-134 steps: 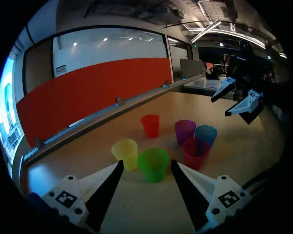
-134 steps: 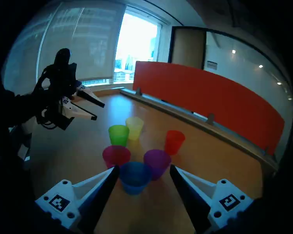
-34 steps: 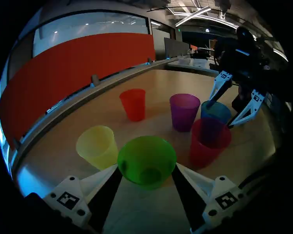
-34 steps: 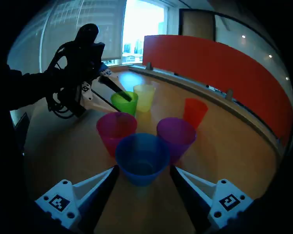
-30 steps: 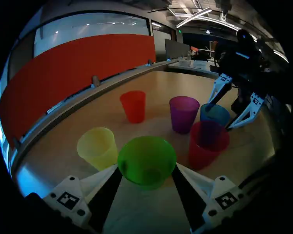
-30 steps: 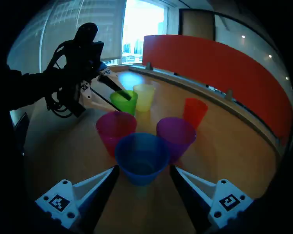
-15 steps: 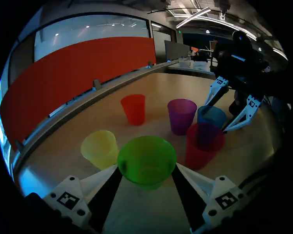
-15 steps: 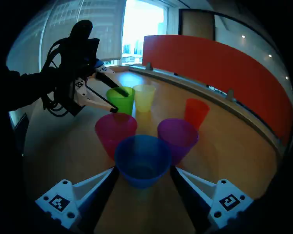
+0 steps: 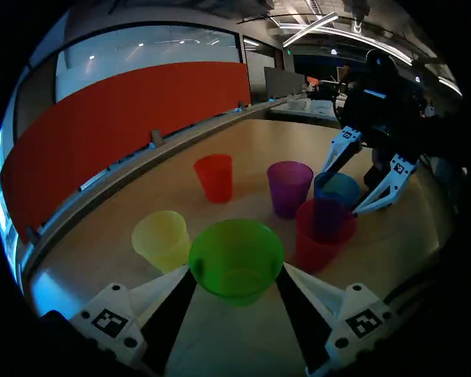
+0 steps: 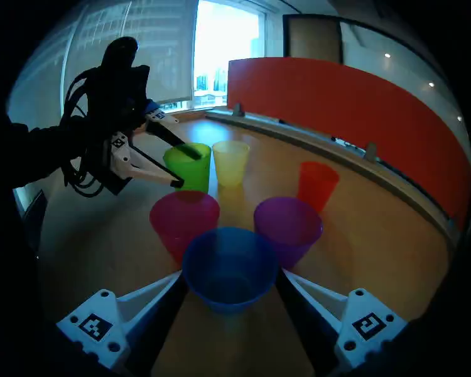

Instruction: Pour water

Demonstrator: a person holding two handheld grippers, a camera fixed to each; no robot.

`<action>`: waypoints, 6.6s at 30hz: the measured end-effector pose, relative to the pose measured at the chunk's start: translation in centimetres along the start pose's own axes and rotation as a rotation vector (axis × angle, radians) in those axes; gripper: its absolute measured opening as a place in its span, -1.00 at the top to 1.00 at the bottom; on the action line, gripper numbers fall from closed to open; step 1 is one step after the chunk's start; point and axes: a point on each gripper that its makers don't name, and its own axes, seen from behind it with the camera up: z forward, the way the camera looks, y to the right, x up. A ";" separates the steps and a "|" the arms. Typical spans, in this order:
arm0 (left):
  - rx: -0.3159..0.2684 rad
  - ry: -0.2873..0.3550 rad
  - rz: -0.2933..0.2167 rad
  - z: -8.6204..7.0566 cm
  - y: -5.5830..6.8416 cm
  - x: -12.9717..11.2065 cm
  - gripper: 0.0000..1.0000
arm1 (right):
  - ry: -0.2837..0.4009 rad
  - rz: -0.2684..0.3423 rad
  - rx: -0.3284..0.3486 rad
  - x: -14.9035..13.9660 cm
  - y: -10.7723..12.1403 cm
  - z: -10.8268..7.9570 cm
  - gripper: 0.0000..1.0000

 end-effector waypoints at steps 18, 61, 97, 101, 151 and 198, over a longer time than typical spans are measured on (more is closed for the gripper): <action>0.010 0.018 -0.024 -0.5 -0.2 0.0 -0.68 | 0.008 0.021 0.000 -0.1 -0.5 0.0 -0.76; 0.087 0.214 -0.087 -6.2 2.8 5.4 -0.68 | 0.265 0.036 -0.086 8.0 -2.3 -5.2 -0.76; 0.118 0.326 -0.114 -9.5 5.4 7.7 -0.71 | 0.402 0.023 -0.133 11.4 -3.8 -6.7 -0.76; 0.117 0.330 -0.117 -9.6 5.4 7.9 -0.71 | 0.428 0.016 -0.129 12.1 -4.0 -6.8 -0.76; 0.057 0.346 -0.125 -9.4 7.2 7.8 -0.69 | 0.469 -0.130 -0.131 16.3 -3.6 -6.0 -0.76; 0.017 0.337 -0.098 -8.6 8.9 7.9 -0.70 | 0.348 -0.722 -0.189 21.0 -3.2 -3.8 -0.76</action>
